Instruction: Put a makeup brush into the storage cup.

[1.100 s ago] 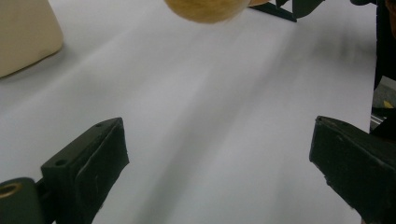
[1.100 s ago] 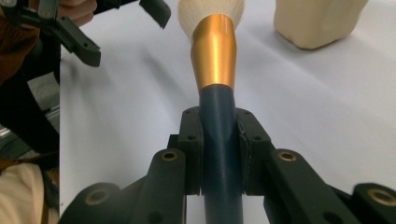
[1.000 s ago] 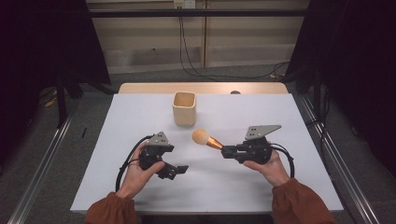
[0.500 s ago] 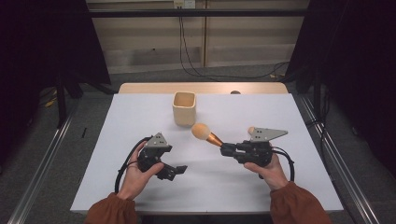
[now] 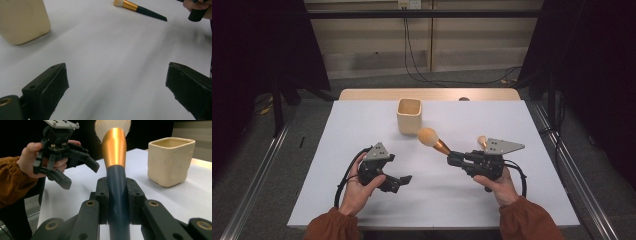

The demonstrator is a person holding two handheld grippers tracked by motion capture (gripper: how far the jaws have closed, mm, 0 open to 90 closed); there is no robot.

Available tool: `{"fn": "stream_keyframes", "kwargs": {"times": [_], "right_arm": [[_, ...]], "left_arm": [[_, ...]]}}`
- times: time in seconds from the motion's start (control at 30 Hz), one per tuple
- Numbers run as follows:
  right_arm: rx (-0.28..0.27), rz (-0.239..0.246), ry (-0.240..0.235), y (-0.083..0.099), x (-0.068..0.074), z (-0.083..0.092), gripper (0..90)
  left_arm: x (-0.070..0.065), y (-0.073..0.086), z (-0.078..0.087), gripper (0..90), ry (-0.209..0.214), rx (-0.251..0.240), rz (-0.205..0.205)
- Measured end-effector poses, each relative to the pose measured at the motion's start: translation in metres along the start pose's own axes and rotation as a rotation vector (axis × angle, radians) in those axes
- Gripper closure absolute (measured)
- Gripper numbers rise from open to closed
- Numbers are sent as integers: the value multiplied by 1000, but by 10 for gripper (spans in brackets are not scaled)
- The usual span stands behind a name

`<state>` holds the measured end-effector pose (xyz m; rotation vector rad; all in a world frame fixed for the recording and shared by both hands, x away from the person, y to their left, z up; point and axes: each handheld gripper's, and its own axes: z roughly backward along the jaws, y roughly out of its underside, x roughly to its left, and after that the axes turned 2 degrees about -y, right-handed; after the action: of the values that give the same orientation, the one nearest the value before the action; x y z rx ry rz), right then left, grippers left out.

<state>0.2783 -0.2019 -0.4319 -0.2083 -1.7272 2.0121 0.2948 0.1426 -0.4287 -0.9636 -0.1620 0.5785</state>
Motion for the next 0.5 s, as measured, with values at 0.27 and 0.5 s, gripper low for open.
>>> {"fn": "stream_keyframes", "kwargs": {"times": [0.27,0.5], "right_arm": [[-43,1,-10,-1,2,-1,755],[-51,5,-15,-3,2,-1,756]], "left_arm": [[-4,0,-3,43,14,-66,1],[-11,-6,-6,53,44,-150,18]]}}
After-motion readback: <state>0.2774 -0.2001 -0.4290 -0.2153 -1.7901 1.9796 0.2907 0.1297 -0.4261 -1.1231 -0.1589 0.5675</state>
